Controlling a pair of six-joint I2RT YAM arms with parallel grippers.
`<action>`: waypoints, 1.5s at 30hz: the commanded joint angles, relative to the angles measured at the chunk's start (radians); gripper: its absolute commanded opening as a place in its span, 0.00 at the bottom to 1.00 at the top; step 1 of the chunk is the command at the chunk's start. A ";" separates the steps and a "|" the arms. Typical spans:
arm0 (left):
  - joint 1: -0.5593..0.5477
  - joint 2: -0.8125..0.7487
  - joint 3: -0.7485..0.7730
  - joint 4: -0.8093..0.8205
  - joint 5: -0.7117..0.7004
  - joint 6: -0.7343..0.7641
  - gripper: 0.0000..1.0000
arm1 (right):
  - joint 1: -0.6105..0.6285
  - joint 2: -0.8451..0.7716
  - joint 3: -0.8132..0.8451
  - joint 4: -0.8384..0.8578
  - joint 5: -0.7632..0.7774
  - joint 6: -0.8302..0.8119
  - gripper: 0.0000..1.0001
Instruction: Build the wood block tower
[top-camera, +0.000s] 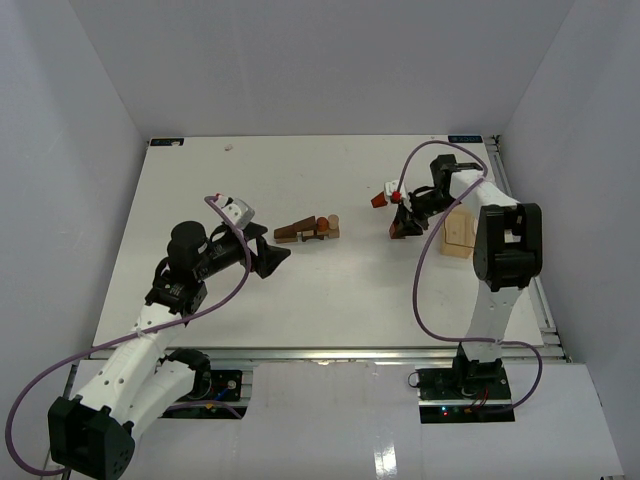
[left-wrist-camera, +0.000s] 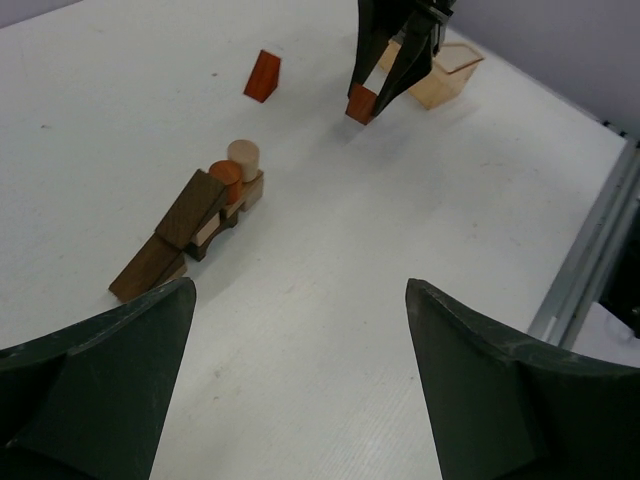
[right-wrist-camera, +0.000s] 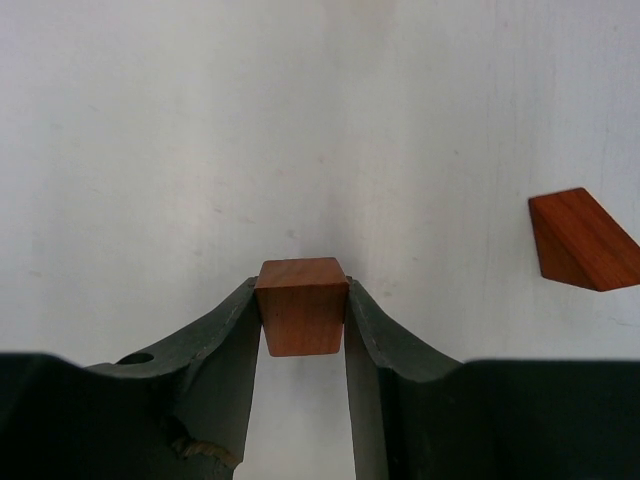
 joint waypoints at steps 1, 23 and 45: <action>-0.004 -0.005 -0.029 0.160 0.209 -0.078 0.93 | 0.016 -0.260 -0.102 -0.163 -0.337 0.103 0.12; -0.525 0.279 0.030 0.514 -0.138 -0.075 0.87 | -0.009 -0.598 -0.361 -0.217 -0.806 0.272 0.08; -0.580 0.489 0.112 0.602 -0.097 0.021 0.77 | -0.014 -0.695 -0.433 -0.204 -0.753 0.177 0.08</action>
